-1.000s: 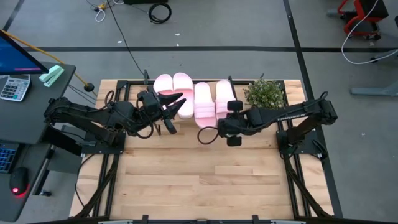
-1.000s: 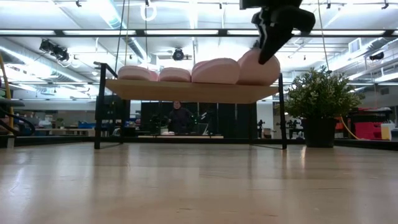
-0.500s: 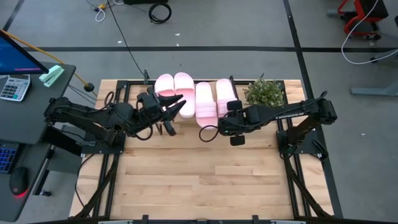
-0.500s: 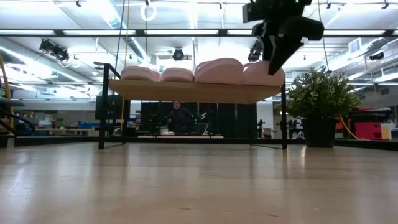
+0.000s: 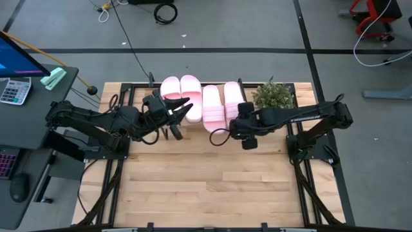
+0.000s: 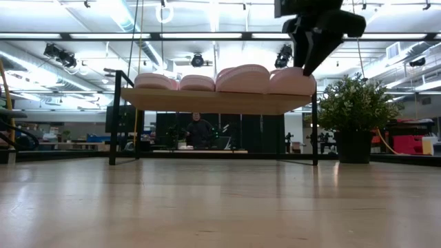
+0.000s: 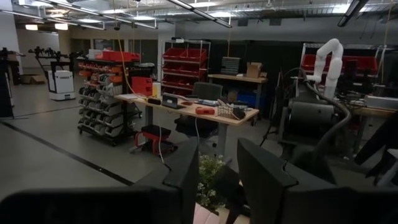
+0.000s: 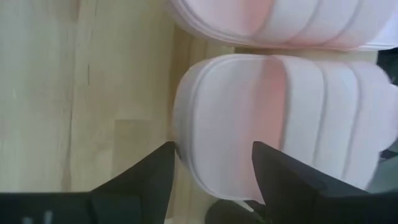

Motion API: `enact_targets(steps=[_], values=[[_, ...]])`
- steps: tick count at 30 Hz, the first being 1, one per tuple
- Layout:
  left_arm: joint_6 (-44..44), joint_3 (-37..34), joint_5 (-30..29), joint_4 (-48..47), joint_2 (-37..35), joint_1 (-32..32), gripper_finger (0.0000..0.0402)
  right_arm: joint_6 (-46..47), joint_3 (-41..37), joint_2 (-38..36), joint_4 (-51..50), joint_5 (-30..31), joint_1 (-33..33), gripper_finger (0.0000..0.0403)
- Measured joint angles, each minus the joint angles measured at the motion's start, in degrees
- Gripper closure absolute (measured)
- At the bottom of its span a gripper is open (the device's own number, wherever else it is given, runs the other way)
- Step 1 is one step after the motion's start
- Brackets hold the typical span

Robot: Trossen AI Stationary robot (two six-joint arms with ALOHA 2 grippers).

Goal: Pick and place slides into the shelf
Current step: Put the pink slipper on the shelf, then return to Home Position

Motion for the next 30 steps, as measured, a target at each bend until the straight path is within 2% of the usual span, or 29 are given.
enact_targets(steps=[6,10,12,15,18,20,26,27,30], values=[[0.03,0.00,0.02,-0.08,-0.01,0.15,0.0279,0.95,0.37,-3.39,-0.11,-0.82,0.41,0.0181],[-0.62,0.00,0.02,-2.84,-0.02,0.13,0.0280,3.03,3.31,-5.42,0.23,-3.50,1.18,0.0185],[-1.69,0.00,0.02,-4.45,-0.02,0.15,0.0282,2.75,4.93,-6.28,2.51,-7.35,1.18,0.0188],[-3.10,0.00,0.02,-6.49,-0.02,0.15,0.0284,1.99,5.85,-7.16,8.43,-16.53,1.16,0.0200],[-4.41,0.00,0.02,-7.76,-0.02,0.15,0.0284,3.45,5.88,-6.64,13.09,-22.99,1.19,0.0229],[-4.82,0.00,0.02,-8.56,-0.02,0.13,0.0283,4.05,5.88,-5.43,13.95,-25.18,1.22,0.0258],[-8.15,0.00,0.63,-13.48,-0.02,0.13,0.0282,3.82,5.84,-1.40,14.79,-28.98,1.16,0.0381],[-9.67,0.00,1.75,-15.30,-0.02,0.13,0.0283,3.72,5.84,-1.12,14.76,-30.13,1.16,0.0391],[-14.39,0.00,6.93,-21.41,0.16,0.07,0.0287,3.53,5.62,-0.91,13.85,-32.09,1.90,0.0388]])
